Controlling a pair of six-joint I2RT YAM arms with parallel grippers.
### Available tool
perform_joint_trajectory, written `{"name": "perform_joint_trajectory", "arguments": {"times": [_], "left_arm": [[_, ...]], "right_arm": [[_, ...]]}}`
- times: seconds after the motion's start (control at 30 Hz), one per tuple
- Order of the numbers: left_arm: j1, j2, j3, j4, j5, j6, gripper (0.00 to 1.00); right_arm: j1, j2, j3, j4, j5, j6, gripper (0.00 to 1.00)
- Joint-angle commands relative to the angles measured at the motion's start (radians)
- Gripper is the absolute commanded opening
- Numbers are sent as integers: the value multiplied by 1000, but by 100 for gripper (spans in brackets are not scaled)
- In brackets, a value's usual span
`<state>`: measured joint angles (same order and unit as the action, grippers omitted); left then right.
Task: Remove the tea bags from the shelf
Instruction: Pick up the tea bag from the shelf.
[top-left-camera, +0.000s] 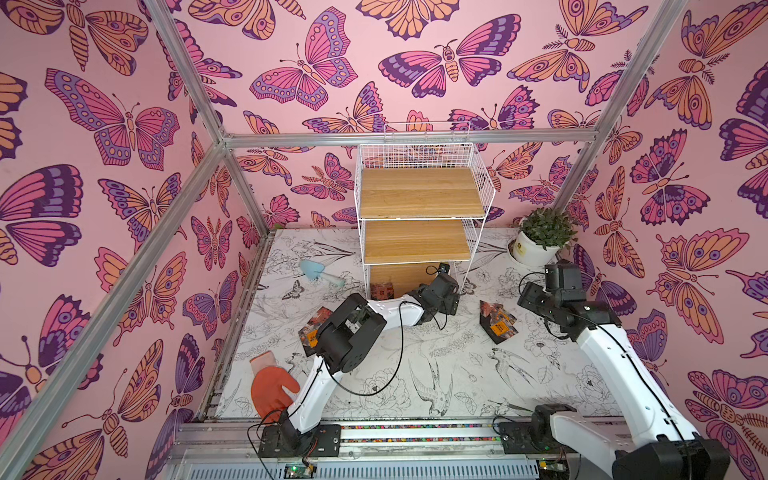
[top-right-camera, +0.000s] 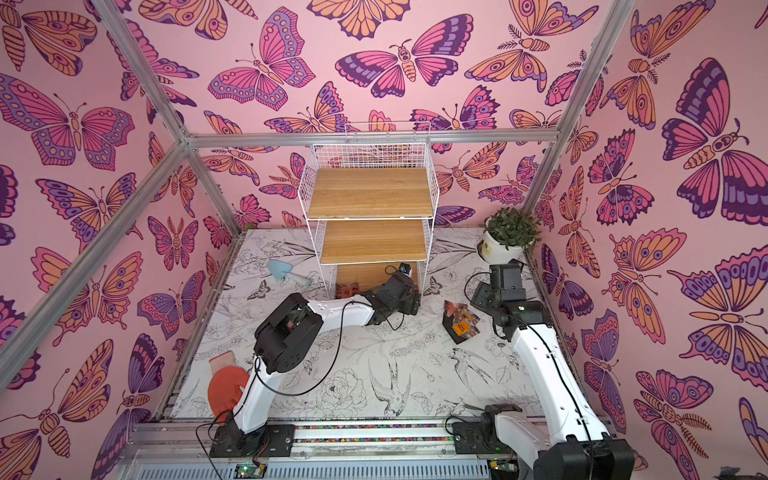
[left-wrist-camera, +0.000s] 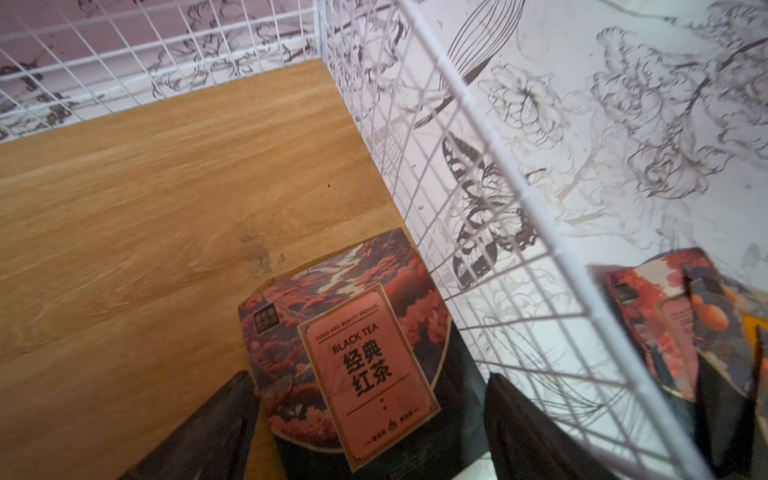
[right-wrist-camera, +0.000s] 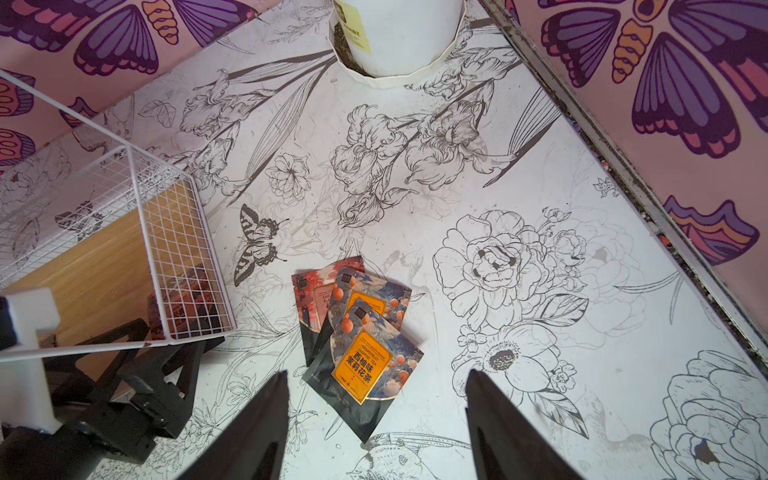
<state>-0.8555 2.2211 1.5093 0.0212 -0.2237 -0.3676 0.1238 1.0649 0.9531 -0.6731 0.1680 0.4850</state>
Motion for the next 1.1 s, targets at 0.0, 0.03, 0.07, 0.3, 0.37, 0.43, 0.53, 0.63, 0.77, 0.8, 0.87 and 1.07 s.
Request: {"name": "perform_joint_trajectory", "arguments": {"times": [0.0, 0.03, 0.07, 0.3, 0.37, 0.43, 0.53, 0.63, 0.77, 0.8, 0.87, 1.07], "left_arm": [[6, 36, 23, -86, -30, 22, 88], [6, 40, 25, -97, -34, 25, 88], [6, 45, 28, -113, -43, 24, 87], [6, 83, 46, -168, -26, 19, 61], [7, 91, 50, -179, -17, 4, 53], [10, 97, 59, -195, -4, -5, 45], [10, 94, 61, -203, -5, -8, 26], [12, 78, 54, -207, -12, -11, 12], [13, 30, 31, -203, -9, -15, 0], [13, 15, 26, -203, -3, -11, 0], [13, -30, 3, -197, 19, -7, 0], [13, -185, -87, -187, 114, 21, 0]], "right_arm": [[-9, 12, 32, 5, -10, -17, 71], [-10, 12, 31, 7, -11, -16, 71], [-10, 15, 32, 8, -12, -16, 71], [-13, 8, 34, 6, -13, -19, 70], [-14, 6, 35, 4, -13, -20, 70], [-15, 4, 36, 3, -16, -18, 70], [-16, 1, 38, 2, -16, -16, 70], [-18, -5, 38, 1, -18, -15, 70], [-18, -5, 37, 3, -23, -13, 69], [-18, -5, 35, 5, -28, -11, 69], [-18, -3, 33, 13, -40, -7, 69], [-18, -6, 18, 23, -70, -7, 68]]}}
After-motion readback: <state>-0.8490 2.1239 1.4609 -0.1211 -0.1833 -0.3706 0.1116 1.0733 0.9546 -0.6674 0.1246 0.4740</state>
